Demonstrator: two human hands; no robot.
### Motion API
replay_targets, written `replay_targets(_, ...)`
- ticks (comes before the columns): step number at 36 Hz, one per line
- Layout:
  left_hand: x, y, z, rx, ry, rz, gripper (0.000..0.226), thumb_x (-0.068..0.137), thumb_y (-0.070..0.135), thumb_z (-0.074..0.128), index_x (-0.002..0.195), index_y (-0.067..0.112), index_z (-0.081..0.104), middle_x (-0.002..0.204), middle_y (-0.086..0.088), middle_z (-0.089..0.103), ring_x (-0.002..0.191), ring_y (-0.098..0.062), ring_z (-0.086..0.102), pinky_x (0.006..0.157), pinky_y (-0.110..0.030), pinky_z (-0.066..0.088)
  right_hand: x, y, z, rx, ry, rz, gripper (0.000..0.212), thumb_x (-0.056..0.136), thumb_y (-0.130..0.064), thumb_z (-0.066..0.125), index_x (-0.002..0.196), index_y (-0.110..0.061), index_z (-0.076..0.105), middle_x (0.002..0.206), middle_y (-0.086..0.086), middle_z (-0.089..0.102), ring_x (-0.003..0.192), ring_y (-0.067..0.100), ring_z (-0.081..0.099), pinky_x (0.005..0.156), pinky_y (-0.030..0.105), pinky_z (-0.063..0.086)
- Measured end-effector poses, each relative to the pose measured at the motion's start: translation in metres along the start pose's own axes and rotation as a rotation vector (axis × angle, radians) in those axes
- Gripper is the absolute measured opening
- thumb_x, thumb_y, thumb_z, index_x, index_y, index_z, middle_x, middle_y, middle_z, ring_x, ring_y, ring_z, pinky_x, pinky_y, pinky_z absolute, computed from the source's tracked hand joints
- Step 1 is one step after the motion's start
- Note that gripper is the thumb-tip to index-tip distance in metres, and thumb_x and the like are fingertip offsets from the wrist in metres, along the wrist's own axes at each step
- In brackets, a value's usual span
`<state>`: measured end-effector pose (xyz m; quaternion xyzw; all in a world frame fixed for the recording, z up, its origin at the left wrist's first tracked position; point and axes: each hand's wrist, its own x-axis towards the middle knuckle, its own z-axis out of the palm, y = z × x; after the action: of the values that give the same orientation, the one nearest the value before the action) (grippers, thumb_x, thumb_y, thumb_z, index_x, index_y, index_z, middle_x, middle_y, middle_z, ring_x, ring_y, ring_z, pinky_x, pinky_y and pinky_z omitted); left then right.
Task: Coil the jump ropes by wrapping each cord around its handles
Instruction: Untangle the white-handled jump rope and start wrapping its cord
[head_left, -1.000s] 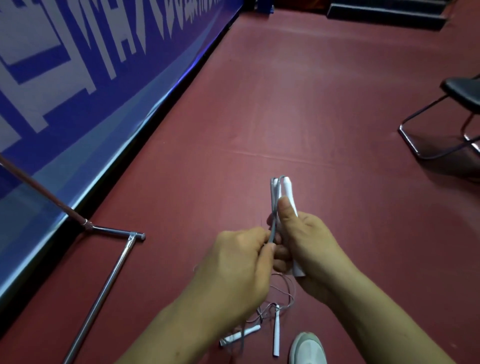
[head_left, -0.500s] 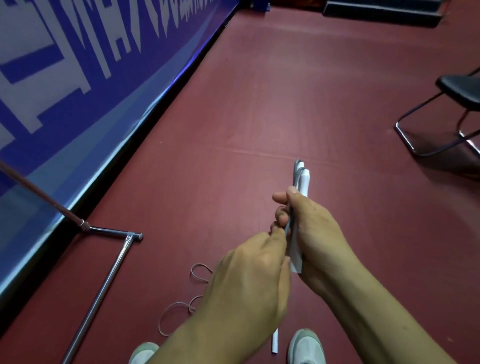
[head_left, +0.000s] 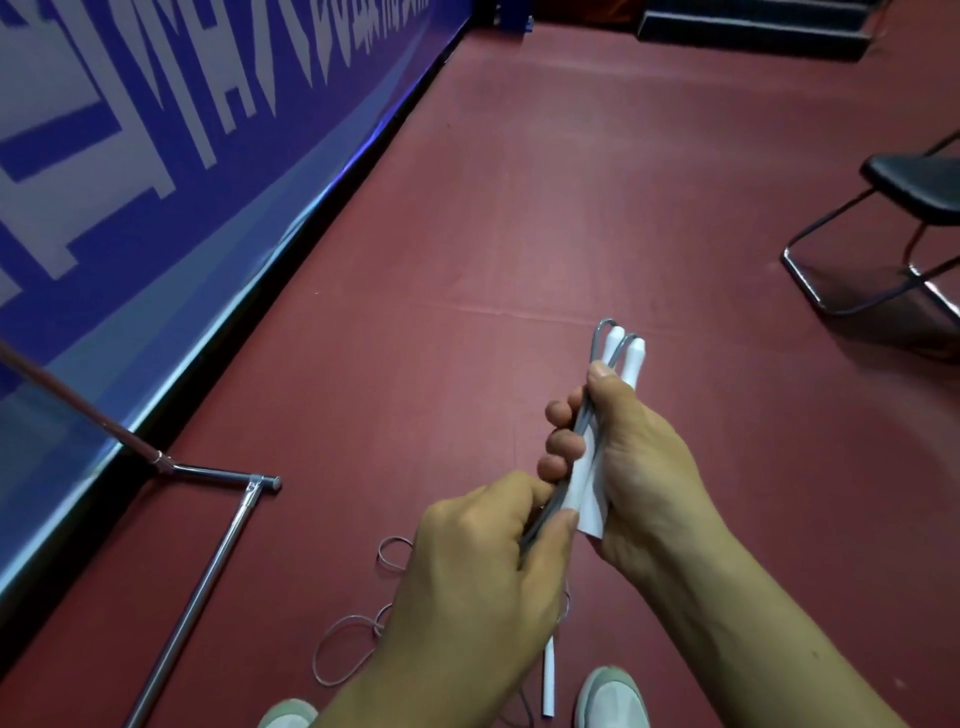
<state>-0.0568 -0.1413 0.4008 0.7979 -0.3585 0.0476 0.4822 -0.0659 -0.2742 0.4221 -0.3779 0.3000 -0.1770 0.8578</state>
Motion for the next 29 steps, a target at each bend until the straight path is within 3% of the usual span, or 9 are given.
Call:
replay_targets(5,-0.006,0.001,0.006,0.105,0.010,0.107,0.014,0.089,0.029,0.064,0.088,0.016,0.071,0.066,0.005,0.056,0.056,-0.018,0.050,0.050,-0.031,0.044,0.006,0.002,0.001,0.056,-0.010,-0.039,0.027,0.103,-0.024,0.054,0.078,-0.015,0.048,0.061,-0.002,0.044,0.039,0.007,0.032,0.036,0.022,0.034)
replay_targets(10,-0.014,0.002,0.009,0.261,-0.046,0.187,0.030,0.091,0.021,0.058,0.110,0.005,0.075,0.072,-0.004,0.061,0.054,-0.031,0.059,0.042,-0.035,0.048,0.008,0.005,-0.002,-0.024,-0.036,-0.108,0.028,0.100,-0.017,0.061,0.077,-0.017,0.045,0.062,-0.001,0.035,0.044,0.010,0.036,0.050,0.028,0.051)
replay_targets(13,-0.015,0.002,0.009,0.315,-0.040,0.235,0.023,0.083,0.013,0.067,0.104,0.006,0.076,0.073,-0.004,0.061,0.055,-0.030,0.058,0.043,-0.035,0.047,0.007,0.003,-0.004,-0.051,-0.076,-0.101,0.031,0.101,-0.017,0.059,0.073,-0.015,0.044,0.061,0.000,0.035,0.046,0.012,0.041,0.064,0.038,0.059)
replay_targets(15,-0.014,0.000,0.006,0.272,-0.040,0.211,0.005,0.085,0.014,0.067,0.087,0.012,0.070,0.070,-0.001,0.056,0.056,-0.028,0.054,0.045,-0.036,0.047,0.006,0.001,-0.005,-0.043,-0.104,-0.084,0.033,0.104,-0.019,0.054,0.072,-0.014,0.044,0.060,0.001,0.036,0.047,0.014,0.045,0.064,0.041,0.061)
replay_targets(20,-0.010,-0.008,0.005,0.102,-0.043,0.000,0.025,0.090,0.035,0.062,0.075,0.022,0.048,0.061,0.010,0.047,0.052,-0.012,0.044,0.049,-0.034,0.041,0.011,-0.002,-0.005,0.049,-0.096,-0.086,0.038,0.107,-0.024,0.048,0.072,-0.012,0.043,0.056,0.001,0.039,0.061,0.024,0.066,0.068,0.051,0.061)
replay_targets(23,-0.008,0.000,0.010,-0.137,-0.156,-0.253,0.031,0.093,0.037,0.066,0.073,0.018,0.052,0.058,0.010,0.064,0.047,-0.007,0.052,0.051,-0.027,0.042,0.010,-0.005,-0.003,0.126,-0.076,-0.078,0.035,0.108,-0.026,0.046,0.075,-0.013,0.043,0.057,0.001,0.037,0.068,0.028,0.070,0.069,0.053,0.061)
replay_targets(26,-0.001,0.001,0.010,-0.595,-0.299,-0.538,0.025,0.098,0.019,0.065,0.080,0.008,0.052,0.074,-0.005,0.076,0.055,-0.014,0.059,0.056,-0.024,0.045,0.009,-0.008,-0.003,0.202,-0.054,-0.075,0.036,0.107,-0.025,0.046,0.073,-0.013,0.044,0.054,0.002,0.041,0.066,0.025,0.070,0.070,0.052,0.062)
replay_targets(29,0.003,-0.007,0.009,-0.839,-0.313,-0.576,0.016,0.087,0.018,0.065,0.076,0.011,0.057,0.072,-0.018,0.070,0.059,-0.020,0.056,0.058,-0.024,0.047,0.010,-0.012,-0.004,0.303,-0.064,-0.059,0.036,0.106,-0.024,0.047,0.071,-0.014,0.044,0.052,0.002,0.042,0.062,0.023,0.067,0.073,0.051,0.063)
